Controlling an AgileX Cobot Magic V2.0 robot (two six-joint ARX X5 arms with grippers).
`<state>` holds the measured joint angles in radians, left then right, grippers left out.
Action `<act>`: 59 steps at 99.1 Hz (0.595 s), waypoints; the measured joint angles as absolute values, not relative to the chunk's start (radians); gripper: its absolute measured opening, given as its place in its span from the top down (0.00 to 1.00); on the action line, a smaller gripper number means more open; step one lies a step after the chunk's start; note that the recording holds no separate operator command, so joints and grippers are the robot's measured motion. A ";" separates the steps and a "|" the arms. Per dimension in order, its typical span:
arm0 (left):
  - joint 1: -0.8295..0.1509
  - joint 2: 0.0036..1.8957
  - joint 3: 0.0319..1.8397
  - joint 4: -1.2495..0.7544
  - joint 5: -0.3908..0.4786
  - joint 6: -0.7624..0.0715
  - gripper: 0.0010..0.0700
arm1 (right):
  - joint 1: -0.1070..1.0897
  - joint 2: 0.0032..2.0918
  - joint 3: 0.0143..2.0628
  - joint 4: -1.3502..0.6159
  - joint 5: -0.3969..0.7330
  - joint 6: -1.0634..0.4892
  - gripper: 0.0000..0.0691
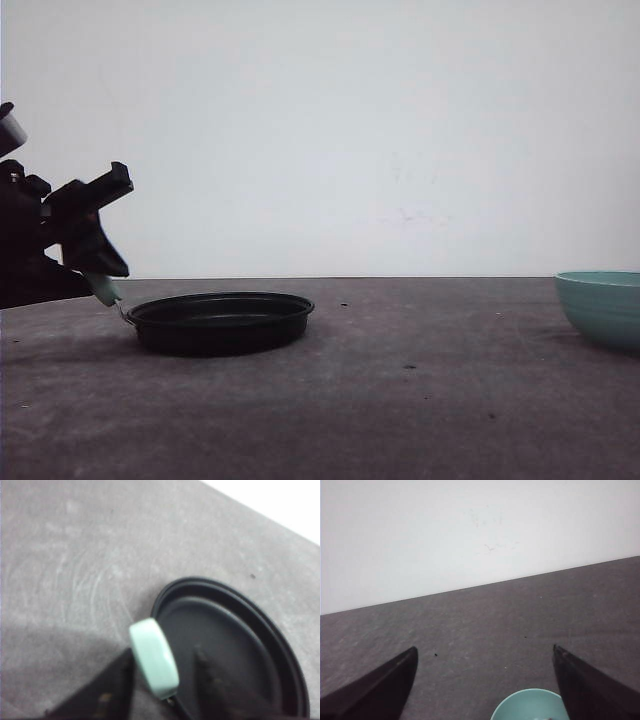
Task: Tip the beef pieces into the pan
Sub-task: 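Reach the left gripper down to the pale green pan handle, then grasp the pan handle with the left gripper and lift the pan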
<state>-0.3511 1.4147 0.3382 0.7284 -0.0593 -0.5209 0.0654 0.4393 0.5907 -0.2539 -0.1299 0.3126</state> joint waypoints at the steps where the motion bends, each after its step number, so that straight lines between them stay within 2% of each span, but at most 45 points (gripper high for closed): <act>1: -0.351 1.415 0.338 0.730 -0.061 -0.521 0.84 | 0.065 0.440 0.591 -0.254 -0.130 0.313 0.23; 7: -0.350 1.415 0.339 0.739 -0.066 -0.521 0.90 | 0.065 0.443 0.591 -0.254 -0.129 0.311 0.23; 16: -0.348 1.415 0.339 0.763 -0.065 -0.521 0.93 | 0.065 0.455 0.591 -0.258 -0.129 0.311 0.23; 35: -0.344 1.397 0.345 0.766 -0.044 -0.516 0.94 | 0.065 0.504 0.591 -0.287 -0.129 0.311 0.23; 59: -0.338 1.273 0.353 0.707 0.045 -0.517 0.94 | 0.065 0.583 0.591 -0.325 -0.126 0.319 0.23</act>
